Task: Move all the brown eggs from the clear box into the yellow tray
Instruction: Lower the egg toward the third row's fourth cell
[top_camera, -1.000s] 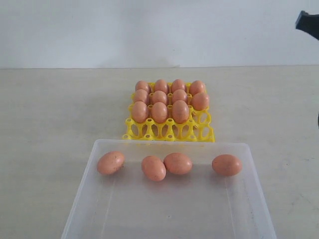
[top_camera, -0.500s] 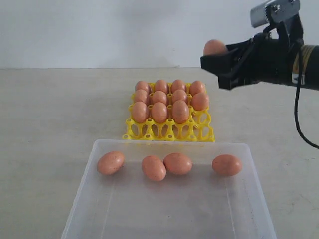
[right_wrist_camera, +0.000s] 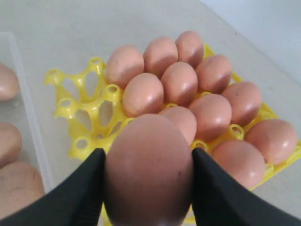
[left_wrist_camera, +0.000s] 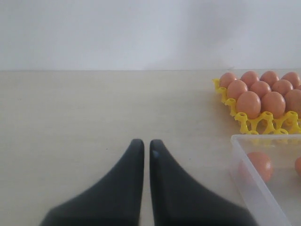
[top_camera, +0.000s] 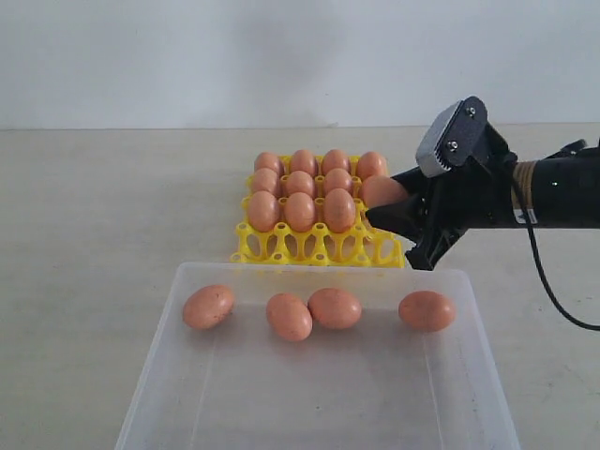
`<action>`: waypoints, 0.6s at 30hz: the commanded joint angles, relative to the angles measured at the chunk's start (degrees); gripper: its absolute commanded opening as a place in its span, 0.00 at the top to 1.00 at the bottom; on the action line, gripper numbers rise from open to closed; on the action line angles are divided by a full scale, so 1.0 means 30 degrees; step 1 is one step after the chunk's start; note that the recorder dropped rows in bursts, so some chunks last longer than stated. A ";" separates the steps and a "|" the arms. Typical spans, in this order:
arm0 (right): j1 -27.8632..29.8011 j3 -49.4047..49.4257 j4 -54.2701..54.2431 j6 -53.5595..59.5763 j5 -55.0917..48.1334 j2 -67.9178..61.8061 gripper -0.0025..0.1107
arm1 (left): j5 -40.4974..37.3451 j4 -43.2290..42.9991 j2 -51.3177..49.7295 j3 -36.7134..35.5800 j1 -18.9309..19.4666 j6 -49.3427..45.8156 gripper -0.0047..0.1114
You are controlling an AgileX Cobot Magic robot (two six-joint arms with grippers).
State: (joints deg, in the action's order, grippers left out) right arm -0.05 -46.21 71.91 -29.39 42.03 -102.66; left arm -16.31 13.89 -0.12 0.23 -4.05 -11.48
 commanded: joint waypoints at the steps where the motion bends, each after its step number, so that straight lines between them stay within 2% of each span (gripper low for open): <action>1: 0.0018 -0.0132 -0.3269 0.1575 0.1432 -0.0821 0.98 | 0.0024 0.0020 0.0040 -0.0077 -0.0169 -0.0049 0.92; 6: 0.0018 -0.0350 -0.3619 0.2584 0.5297 -0.3270 0.98 | 0.0024 0.0020 0.0040 -0.0077 -0.0169 -0.0049 0.92; 10: 0.0073 -0.0651 -0.4448 0.4822 0.5705 -0.4119 0.98 | 0.0024 0.0020 0.0040 -0.0077 -0.0169 -0.0049 0.92; 12: 0.0073 -0.1011 -0.6513 0.6751 0.6043 -0.4417 0.98 | 0.0024 0.0020 0.0040 -0.0077 -0.0169 -0.0049 0.92; 14: 0.0073 -0.1601 -0.7626 0.6224 0.5874 -0.4481 0.98 | 0.0024 0.0020 0.0040 -0.0077 -0.0169 -0.0049 0.92; 18: 0.0073 -0.2007 -0.6543 0.4692 0.6534 -0.4481 0.98 | 0.0024 0.0020 0.0040 -0.0077 -0.0169 -0.0049 0.92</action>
State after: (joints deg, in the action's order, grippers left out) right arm 0.00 -51.54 50.80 -13.22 59.18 -116.06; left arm -16.31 13.89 -0.12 0.23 -4.05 -11.48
